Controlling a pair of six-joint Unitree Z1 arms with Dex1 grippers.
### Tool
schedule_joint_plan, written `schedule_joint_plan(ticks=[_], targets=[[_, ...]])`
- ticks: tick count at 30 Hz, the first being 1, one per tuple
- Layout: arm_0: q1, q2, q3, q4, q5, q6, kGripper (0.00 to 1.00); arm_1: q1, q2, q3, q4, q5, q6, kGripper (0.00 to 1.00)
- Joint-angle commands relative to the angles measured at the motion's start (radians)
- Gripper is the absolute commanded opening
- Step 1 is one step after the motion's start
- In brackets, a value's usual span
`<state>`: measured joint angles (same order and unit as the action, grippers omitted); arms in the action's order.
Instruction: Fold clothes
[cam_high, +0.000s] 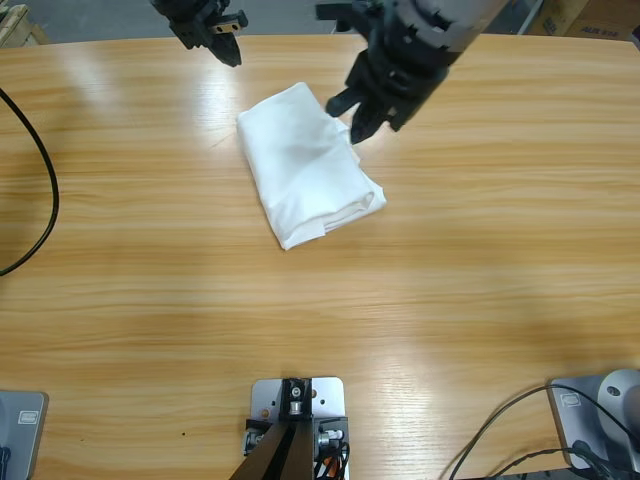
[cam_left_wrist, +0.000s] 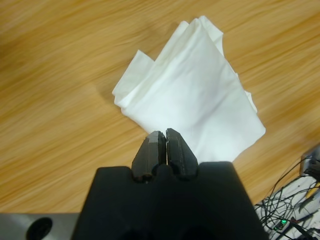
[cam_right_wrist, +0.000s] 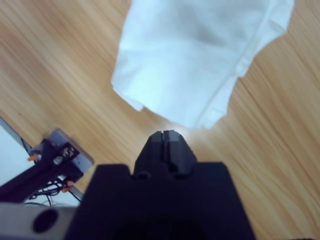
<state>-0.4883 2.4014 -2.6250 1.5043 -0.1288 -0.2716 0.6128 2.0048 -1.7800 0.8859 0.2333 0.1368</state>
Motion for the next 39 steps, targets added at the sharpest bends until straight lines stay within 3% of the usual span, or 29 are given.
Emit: schedule_joint_plan(ticks=[1,7,21,23,27,29,39], targets=[[-0.050,0.087,-0.149,0.157,0.021,0.002,0.000,0.006,0.100,0.072,-0.108,0.062,-0.022,0.000],[-0.056,0.088,-0.046,0.155,0.023,-0.003,0.000,-0.023,0.117,0.131,-0.144,0.067,-0.034,0.000],[-0.056,0.107,0.038,0.129,0.000,0.023,0.000,-0.053,0.131,0.238,-0.252,0.073,-0.033,0.000],[-0.056,0.051,0.139,0.053,0.006,0.026,0.000,-0.059,0.130,0.238,-0.252,0.074,-0.033,0.000],[-0.056,-0.177,0.629,-0.320,0.069,0.016,0.000,-0.059,0.115,0.244,-0.251,0.070,-0.039,0.000],[-0.056,-0.195,0.701,-0.366,0.071,0.022,0.000,-0.059,0.115,0.248,-0.252,0.069,-0.043,0.000],[-0.058,-0.131,0.578,-0.402,0.032,-0.001,0.000,-0.059,0.100,0.281,-0.250,0.058,-0.043,0.000]])
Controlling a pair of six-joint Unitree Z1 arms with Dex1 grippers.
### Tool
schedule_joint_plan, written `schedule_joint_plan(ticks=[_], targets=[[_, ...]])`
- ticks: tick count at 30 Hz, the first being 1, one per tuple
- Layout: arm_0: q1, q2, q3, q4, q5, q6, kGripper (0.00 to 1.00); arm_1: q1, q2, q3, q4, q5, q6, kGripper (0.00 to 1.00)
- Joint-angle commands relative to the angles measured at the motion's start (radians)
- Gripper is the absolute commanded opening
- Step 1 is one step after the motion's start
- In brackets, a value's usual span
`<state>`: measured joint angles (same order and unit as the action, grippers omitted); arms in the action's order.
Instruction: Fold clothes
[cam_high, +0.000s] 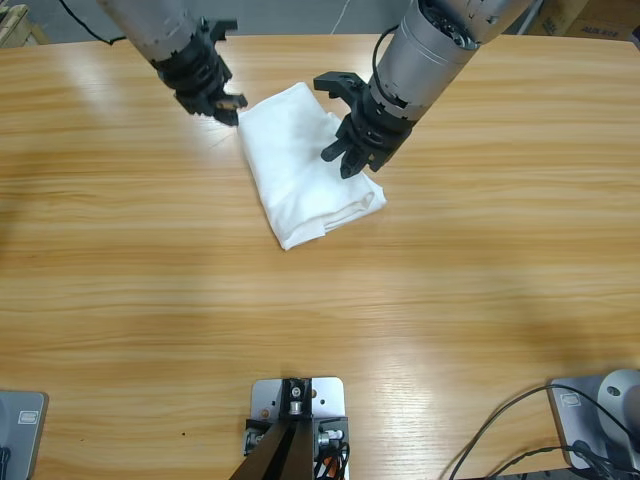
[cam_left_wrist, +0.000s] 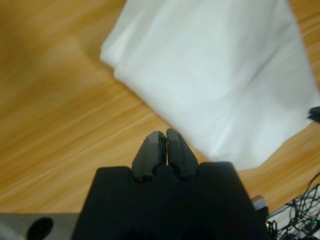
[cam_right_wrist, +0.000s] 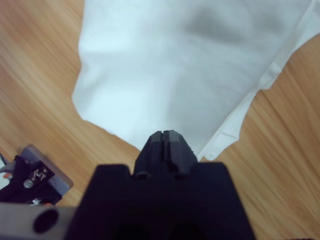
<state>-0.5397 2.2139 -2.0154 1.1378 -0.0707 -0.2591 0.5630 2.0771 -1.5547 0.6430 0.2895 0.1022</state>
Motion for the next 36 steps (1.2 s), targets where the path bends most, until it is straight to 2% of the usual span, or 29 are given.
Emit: schedule_joint_plan(ticks=[1,20,27,36], targets=[[-0.006,0.066,-0.027,-0.042,-0.028,-0.017,0.000,-0.009,0.028,0.060,-0.008,0.000,-0.009,0.000],[0.004,0.122,-0.063,-0.064,-0.029,-0.039,0.000,-0.029,0.107,0.090,-0.049,-0.052,0.002,0.000],[0.004,0.115,-0.063,-0.064,-0.029,-0.051,0.000,-0.053,0.128,0.157,-0.084,-0.131,0.032,0.000],[-0.017,0.112,-0.060,-0.084,-0.048,-0.047,0.000,-0.064,0.127,0.166,-0.097,-0.151,0.048,0.000]])
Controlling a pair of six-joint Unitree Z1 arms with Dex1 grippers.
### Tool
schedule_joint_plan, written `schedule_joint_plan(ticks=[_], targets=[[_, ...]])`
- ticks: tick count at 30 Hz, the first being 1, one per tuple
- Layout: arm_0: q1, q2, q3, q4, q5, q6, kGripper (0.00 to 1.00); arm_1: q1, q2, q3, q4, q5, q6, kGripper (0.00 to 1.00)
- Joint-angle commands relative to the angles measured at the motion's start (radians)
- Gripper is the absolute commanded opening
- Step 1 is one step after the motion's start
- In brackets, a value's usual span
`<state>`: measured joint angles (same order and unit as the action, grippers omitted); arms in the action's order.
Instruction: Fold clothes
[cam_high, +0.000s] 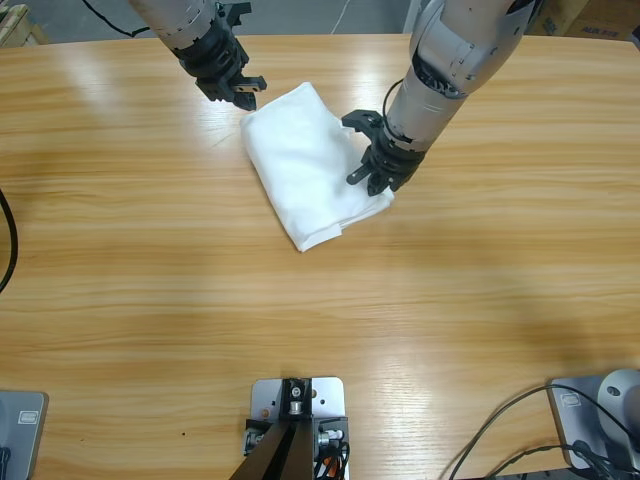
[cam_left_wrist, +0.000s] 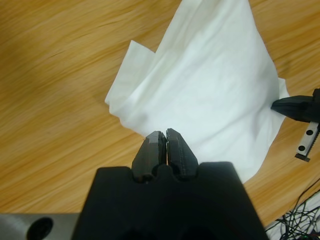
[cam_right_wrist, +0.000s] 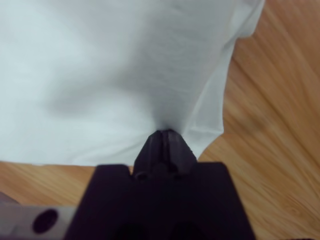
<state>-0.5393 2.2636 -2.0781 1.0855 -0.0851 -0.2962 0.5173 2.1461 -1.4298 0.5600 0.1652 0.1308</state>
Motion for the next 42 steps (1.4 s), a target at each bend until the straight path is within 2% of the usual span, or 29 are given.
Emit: schedule_joint_plan(ticks=[1,14,17,20,23,27,29,32,36,42], targets=[[-0.022,0.067,0.004,-0.040,-0.038,-0.008,0.000,-0.019,0.056,0.042,-0.014,-0.027,0.020,0.000],[-0.033,0.178,0.109,-0.034,-0.012,-0.029,0.000,-0.028,0.047,0.057,-0.022,-0.032,0.021,0.000],[-0.033,0.202,0.085,-0.025,0.014,-0.047,0.000,-0.030,0.039,0.064,-0.022,-0.032,0.021,0.000],[-0.033,0.232,0.018,0.056,0.073,-0.067,0.000,-0.037,0.030,0.072,-0.022,-0.034,0.019,0.000],[-0.028,0.233,0.015,0.063,0.090,-0.073,0.000,-0.043,0.017,0.079,-0.022,-0.037,0.018,0.000],[-0.015,0.147,0.000,0.048,0.083,-0.066,0.000,-0.046,-0.009,0.106,-0.022,-0.041,0.015,0.000],[-0.013,0.063,-0.036,0.040,0.061,-0.051,0.000,-0.046,-0.017,0.122,-0.027,-0.042,0.013,0.000],[-0.040,0.006,-0.147,0.037,-0.055,0.011,0.000,-0.046,-0.023,0.135,-0.041,-0.041,0.013,0.000],[-0.079,0.086,-0.260,0.040,-0.129,0.028,0.000,-0.039,-0.036,0.128,-0.041,-0.039,0.015,0.000],[-0.106,0.192,-0.376,0.096,-0.099,-0.031,0.000,0.030,-0.051,0.111,-0.038,-0.024,0.041,0.000]])
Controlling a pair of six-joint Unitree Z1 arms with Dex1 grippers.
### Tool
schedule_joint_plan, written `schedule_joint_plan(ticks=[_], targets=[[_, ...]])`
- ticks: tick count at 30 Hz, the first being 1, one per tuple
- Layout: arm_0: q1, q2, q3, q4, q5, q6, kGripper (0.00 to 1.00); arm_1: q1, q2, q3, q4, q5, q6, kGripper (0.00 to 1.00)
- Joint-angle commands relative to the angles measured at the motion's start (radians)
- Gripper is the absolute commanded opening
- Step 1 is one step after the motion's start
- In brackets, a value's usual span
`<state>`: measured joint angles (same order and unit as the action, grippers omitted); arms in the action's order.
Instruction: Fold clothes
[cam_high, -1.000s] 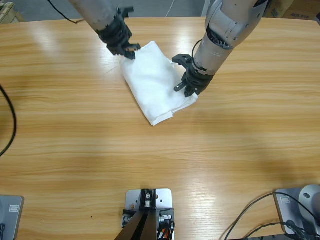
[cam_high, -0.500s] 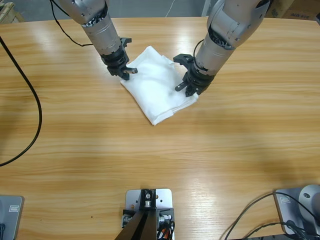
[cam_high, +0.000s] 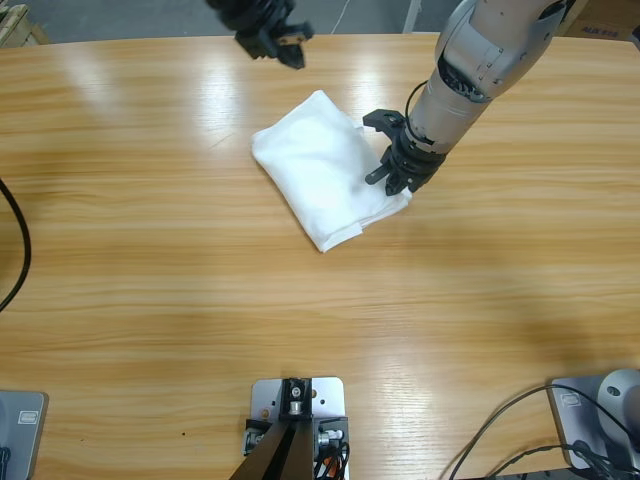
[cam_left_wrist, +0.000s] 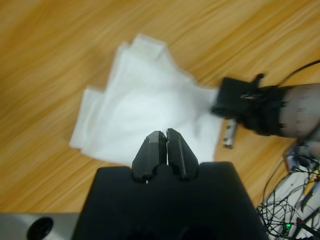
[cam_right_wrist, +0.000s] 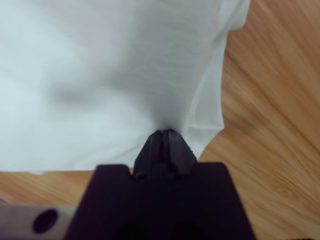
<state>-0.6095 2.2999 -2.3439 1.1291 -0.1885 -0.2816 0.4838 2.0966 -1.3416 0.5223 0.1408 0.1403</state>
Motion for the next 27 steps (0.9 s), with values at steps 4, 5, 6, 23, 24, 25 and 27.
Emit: schedule_joint_plan(ticks=[4,5,6,23,24,25,27], targets=[[-0.036,0.183,-0.119,0.055,-0.006,-0.002,0.000,0.067,-0.039,0.001,0.011,0.007,0.027,0.000],[-0.036,0.202,-0.134,0.055,-0.008,0.008,0.000,0.067,-0.039,-0.021,0.039,0.006,0.023,0.000],[-0.036,0.221,-0.155,0.055,-0.008,0.005,0.000,0.067,-0.040,-0.034,0.056,-0.001,0.017,0.000],[-0.052,0.553,-0.617,0.233,0.112,-0.213,0.000,0.067,-0.125,-0.005,0.073,0.005,0.010,0.000],[-0.052,0.556,-0.640,0.233,0.116,-0.226,0.000,0.067,-0.126,-0.001,0.073,0.005,0.010,0.000],[-0.051,0.553,-0.664,0.236,0.122,-0.229,0.000,0.067,-0.131,0.003,0.074,0.005,0.009,0.000],[-0.044,0.529,-0.772,0.267,0.124,-0.228,0.000,0.067,-0.145,0.009,0.074,-0.001,0.005,0.000]])
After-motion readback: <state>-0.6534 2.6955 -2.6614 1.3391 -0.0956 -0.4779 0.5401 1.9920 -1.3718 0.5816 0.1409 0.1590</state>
